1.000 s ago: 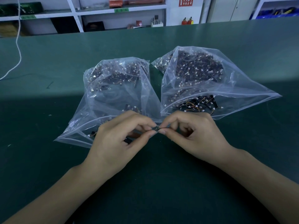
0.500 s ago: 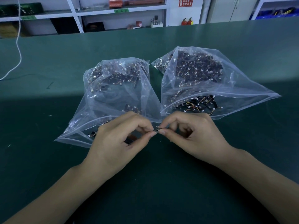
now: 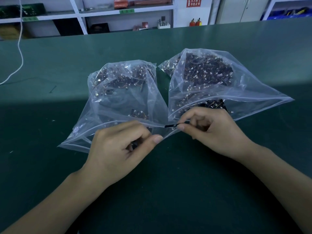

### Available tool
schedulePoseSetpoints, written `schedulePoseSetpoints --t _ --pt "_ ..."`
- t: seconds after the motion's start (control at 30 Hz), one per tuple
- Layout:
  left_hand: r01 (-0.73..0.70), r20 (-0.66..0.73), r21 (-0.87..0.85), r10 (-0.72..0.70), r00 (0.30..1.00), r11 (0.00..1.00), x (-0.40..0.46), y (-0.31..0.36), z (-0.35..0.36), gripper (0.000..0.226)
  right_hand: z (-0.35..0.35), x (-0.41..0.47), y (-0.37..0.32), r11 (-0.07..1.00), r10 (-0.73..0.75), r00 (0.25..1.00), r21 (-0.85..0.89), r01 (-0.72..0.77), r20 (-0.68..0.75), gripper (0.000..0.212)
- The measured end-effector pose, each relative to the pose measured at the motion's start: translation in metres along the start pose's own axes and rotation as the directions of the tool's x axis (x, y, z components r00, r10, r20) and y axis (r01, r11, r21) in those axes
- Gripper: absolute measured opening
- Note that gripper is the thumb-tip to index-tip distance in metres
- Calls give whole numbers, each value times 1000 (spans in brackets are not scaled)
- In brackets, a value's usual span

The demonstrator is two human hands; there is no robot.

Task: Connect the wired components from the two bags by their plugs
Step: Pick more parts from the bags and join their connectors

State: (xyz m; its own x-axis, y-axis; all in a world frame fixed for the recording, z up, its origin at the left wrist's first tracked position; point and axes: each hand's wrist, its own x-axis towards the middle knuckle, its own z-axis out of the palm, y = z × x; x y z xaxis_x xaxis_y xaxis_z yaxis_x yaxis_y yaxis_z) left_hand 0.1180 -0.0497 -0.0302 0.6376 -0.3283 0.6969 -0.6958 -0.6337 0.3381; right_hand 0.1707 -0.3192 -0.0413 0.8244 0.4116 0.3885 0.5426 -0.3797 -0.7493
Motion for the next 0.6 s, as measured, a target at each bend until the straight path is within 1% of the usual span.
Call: schedulePoseSetpoints --t 0.07,0.17,0.33,0.4,0.47,0.53,0.6 --pt "-4 2 32 4 1000 999 1 1 -3 59 -6 2 5 996 87 996 20 -87 13 7" --pt "-13 1 47 13 1000 999 2 0 -4 61 -12 4 9 981 183 981 49 -187 71 9" --pt "-35 2 57 35 999 998 0 -4 -3 64 -20 7 6 958 264 954 76 -277 142 12" --pt "-39 1 61 39 999 997 0 -5 -3 65 -24 9 4 930 320 932 129 -343 171 17" --pt "-43 5 63 43 999 997 -1 -5 -2 66 -28 10 3 904 340 918 197 -378 203 23" --pt "-44 13 61 44 999 997 -1 -6 -2 67 -30 10 1 889 342 913 238 -391 222 21" --pt "-42 14 63 41 999 997 -2 -6 -2 68 -31 12 0 866 394 898 246 -435 197 19"
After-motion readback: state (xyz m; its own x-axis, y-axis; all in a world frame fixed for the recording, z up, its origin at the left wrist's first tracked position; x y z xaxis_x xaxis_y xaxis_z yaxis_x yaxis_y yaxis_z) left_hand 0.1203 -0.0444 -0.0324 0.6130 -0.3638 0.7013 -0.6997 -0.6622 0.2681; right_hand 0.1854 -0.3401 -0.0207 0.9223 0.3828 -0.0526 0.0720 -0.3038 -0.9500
